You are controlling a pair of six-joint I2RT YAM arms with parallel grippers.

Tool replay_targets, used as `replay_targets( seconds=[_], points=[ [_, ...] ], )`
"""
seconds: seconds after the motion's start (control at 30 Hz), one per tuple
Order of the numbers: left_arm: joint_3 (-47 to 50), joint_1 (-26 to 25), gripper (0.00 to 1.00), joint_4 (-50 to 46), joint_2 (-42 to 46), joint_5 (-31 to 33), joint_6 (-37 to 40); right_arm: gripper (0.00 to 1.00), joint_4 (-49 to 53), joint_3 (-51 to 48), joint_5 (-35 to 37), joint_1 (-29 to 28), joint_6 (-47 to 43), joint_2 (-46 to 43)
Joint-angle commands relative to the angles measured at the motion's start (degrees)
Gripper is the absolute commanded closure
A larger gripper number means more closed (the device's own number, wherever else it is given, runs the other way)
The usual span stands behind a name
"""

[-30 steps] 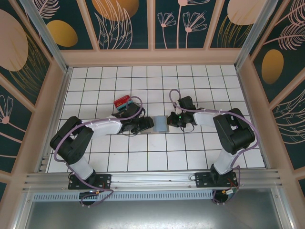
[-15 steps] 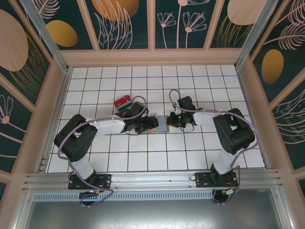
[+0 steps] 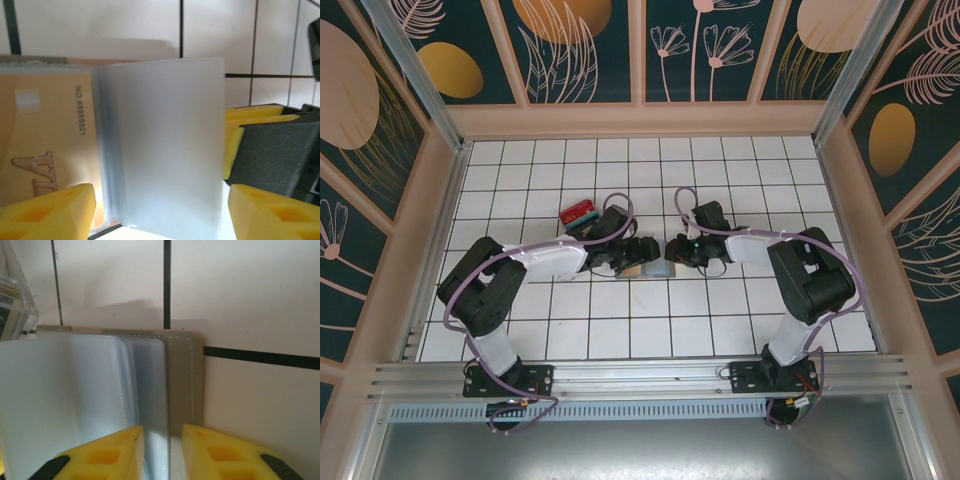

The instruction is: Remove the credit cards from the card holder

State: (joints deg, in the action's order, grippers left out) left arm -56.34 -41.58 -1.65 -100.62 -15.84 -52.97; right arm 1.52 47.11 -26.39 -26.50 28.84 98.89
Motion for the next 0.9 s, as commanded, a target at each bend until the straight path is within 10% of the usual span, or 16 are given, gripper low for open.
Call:
replay_targets(
  seconds=[0.0,0.87],
  points=[
    [-1.2,-0.3,0.31,-2.5,2.0,1.9,1.7,0.68,2.4,0.8,1.7,1.9,-0.1,-2.1],
    [-6.2,-1.4,0.54,6.6,-3.8,-7.7,0.9,0.64,4.9,3.4,3.0,2.9,1.5,-7.2]
  ],
)
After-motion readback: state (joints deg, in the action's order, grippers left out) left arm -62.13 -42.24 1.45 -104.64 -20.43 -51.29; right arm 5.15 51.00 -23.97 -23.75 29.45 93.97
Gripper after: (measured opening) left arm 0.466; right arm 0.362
